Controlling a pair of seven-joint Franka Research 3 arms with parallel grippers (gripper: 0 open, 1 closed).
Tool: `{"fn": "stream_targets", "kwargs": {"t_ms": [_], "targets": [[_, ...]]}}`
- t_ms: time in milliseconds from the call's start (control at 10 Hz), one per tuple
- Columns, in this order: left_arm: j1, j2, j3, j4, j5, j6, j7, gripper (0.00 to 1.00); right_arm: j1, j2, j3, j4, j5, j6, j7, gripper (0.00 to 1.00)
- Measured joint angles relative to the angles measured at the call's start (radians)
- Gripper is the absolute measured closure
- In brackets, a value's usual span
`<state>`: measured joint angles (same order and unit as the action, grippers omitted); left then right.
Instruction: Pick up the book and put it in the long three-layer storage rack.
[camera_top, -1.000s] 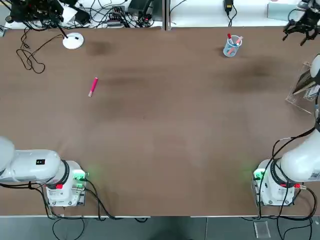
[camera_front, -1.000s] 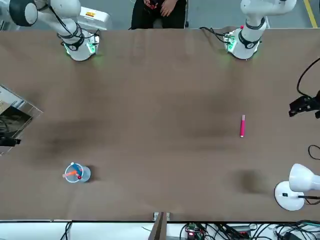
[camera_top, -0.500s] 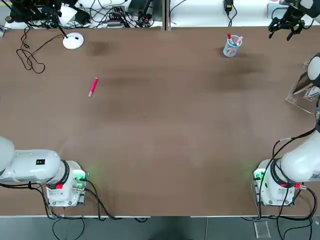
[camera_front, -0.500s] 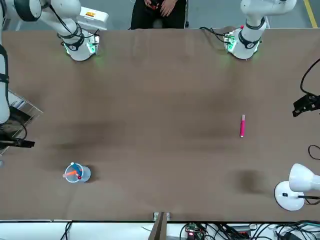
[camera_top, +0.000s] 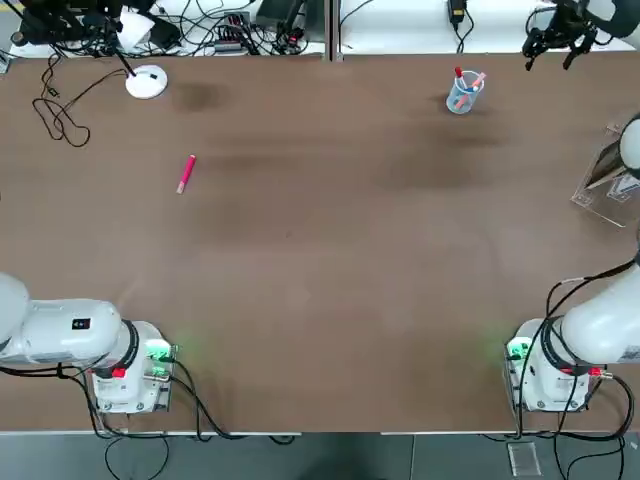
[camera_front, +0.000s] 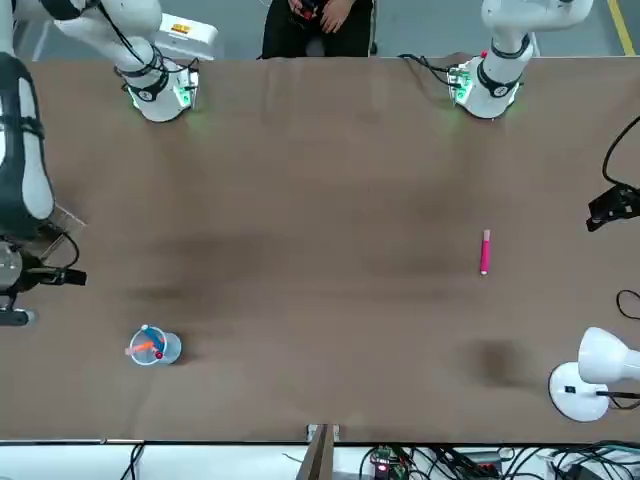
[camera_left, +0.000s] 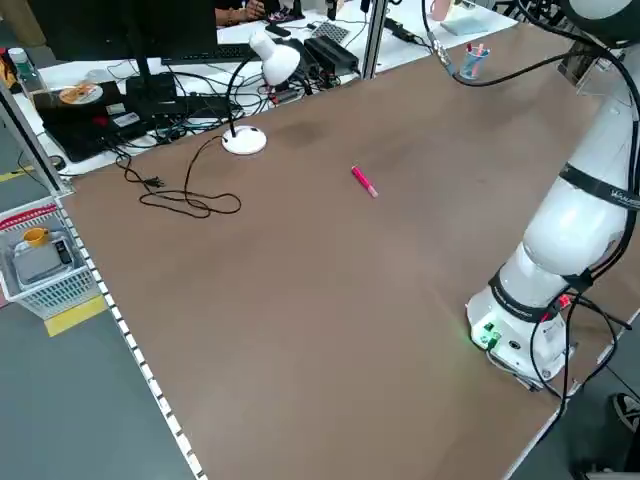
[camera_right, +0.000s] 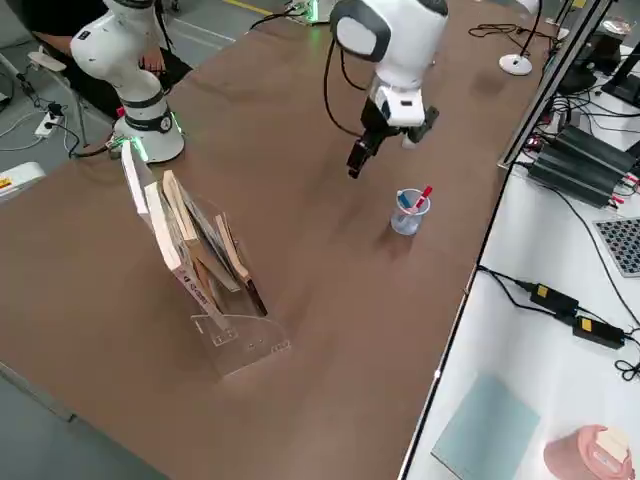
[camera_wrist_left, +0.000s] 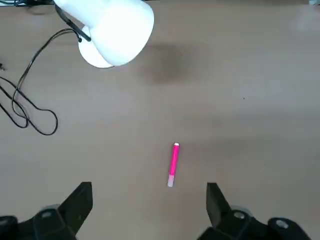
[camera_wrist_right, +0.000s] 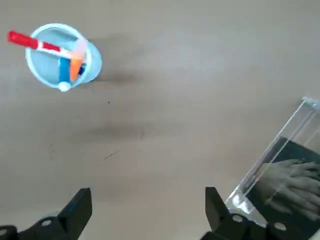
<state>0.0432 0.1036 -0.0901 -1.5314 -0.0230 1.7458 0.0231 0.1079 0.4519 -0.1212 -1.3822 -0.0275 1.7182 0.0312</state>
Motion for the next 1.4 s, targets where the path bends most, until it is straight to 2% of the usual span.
{"fn": "stream_targets", "kwargs": {"t_ms": [500, 1400], "targets": [[0.000, 0.000, 0.000, 0.005, 0.000, -0.005, 0.000, 0.00, 0.013, -0.100, 0.020, -0.051, -0.071, 0.000, 0.001, 0.00], [-0.001, 0.000, -0.003, 0.012, 0.000, -0.016, 0.000, 0.00, 0.012, -0.273, 0.034, -0.151, -0.052, -0.039, 0.076, 0.00]]}}
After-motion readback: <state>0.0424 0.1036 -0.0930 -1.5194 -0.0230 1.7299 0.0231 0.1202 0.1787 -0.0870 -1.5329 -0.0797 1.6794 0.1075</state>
